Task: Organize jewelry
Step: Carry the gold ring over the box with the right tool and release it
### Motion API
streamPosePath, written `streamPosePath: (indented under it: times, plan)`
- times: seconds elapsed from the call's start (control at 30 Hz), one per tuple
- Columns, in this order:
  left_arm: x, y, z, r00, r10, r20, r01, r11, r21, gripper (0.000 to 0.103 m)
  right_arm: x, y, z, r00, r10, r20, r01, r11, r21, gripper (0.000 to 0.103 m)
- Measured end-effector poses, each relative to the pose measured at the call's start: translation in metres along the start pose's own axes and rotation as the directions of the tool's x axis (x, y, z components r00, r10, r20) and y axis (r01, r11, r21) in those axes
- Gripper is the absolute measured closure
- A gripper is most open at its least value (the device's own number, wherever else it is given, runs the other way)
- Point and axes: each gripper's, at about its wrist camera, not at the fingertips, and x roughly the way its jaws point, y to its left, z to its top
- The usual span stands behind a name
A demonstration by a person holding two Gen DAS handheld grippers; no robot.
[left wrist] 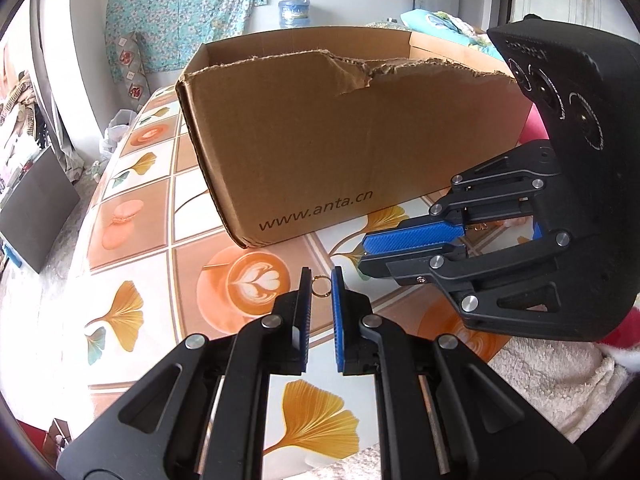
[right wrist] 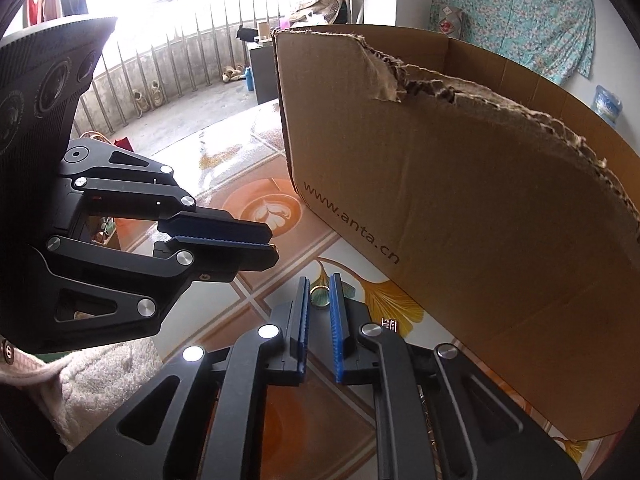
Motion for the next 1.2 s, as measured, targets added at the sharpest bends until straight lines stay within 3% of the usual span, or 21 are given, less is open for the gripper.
streamPosePath:
  times: [0.37,0.67,0.83,0.87,1.2]
  plan:
    - [-0.006,-0.001,-0.002,1.000,0.012,0.006,-0.012,1.000,0.005,0.094,-0.008,-0.004,-0.002,0.999,0.031,0.023,-0.033,0.998,0.057,0.098]
    - [0.000,0.001,-0.001,1.000,0.010,-0.009,-0.010,1.000,-0.002,0.094,0.000,-0.010,0.003,1.000,0.026,0.011,-0.026,0.999,0.025,0.085]
    - [-0.001,0.002,-0.002,1.000,0.009,-0.008,-0.009,1.000,-0.009,0.094,0.002,-0.010,0.003,0.999,0.035,-0.009,-0.035,0.999,0.009,0.086]
    - [-0.001,0.003,-0.002,1.000,0.008,-0.007,-0.008,1.000,-0.011,0.094,0.002,-0.009,0.003,0.999,0.038,-0.010,-0.037,0.999,0.008,0.091]
    - [-0.006,0.006,-0.001,1.000,0.011,0.007,-0.011,1.000,-0.007,0.094,0.001,-0.010,0.002,0.999,0.051,0.004,-0.051,0.998,0.033,0.092]
